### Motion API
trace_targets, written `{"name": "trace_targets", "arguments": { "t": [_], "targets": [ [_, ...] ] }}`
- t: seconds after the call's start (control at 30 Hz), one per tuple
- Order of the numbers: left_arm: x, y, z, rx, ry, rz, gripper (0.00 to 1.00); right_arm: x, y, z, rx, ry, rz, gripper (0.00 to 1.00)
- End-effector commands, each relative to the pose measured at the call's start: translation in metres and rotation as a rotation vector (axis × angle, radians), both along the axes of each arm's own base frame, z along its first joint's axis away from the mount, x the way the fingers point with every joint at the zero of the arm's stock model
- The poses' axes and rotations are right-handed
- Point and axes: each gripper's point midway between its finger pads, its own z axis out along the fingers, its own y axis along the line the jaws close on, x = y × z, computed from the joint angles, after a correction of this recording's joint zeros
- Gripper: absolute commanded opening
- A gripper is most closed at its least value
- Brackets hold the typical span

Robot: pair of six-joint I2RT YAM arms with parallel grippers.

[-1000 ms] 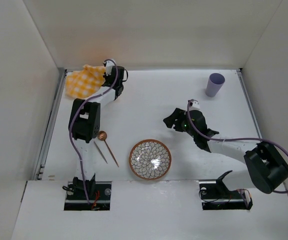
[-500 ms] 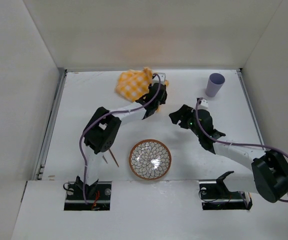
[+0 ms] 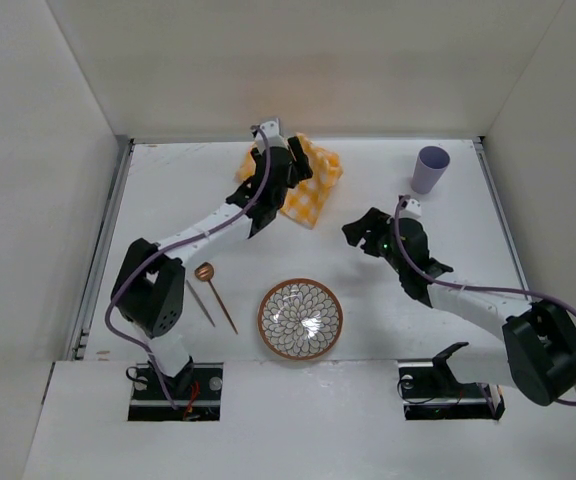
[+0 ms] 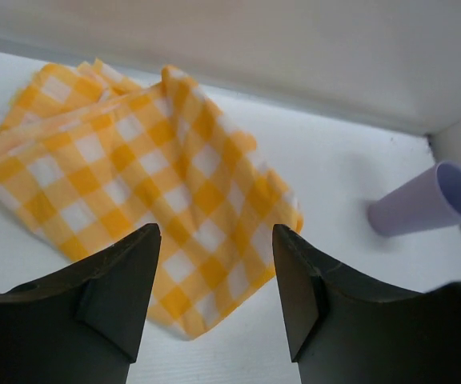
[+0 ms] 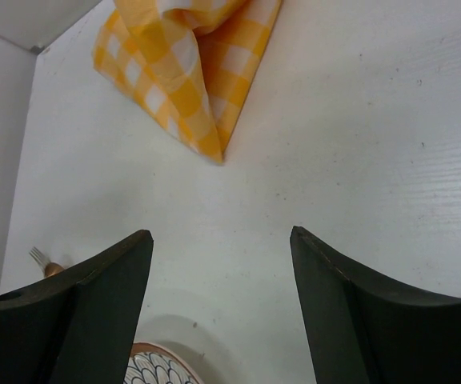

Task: Set the dinner table for one person

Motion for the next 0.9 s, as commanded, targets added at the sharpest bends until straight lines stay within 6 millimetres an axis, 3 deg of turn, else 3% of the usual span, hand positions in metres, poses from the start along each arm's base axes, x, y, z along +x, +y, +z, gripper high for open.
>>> {"name": "trace_targets", "arguments": {
  "t": [0.0,0.1,0.3,0.57,0.87],
  "targets": [
    [0.026,0.009,0.003,-0.112,0.047,0.056,0.56,0.006,-0.002,0.017,0.028,-0.058,-0.019,0.76],
    [0.064,0.005,-0.016,-0.161,0.153,0.037,0.57,0.007,-0.001,0.014,0.021,-0.051,-0.015,0.76],
    [0.108,-0.005,-0.034,-0.304,0.302,0.014,0.59,0.003,0.015,0.018,0.013,-0.061,0.045,0.81],
    [0.146,-0.009,-0.040,-0.339,0.328,0.062,0.66,-0.001,0.033,0.015,-0.013,-0.054,0.098,0.82],
    [0.166,-0.019,-0.078,-0.307,0.358,0.076,0.66,-0.004,0.036,0.020,-0.008,-0.064,0.108,0.83]
  ]
}}
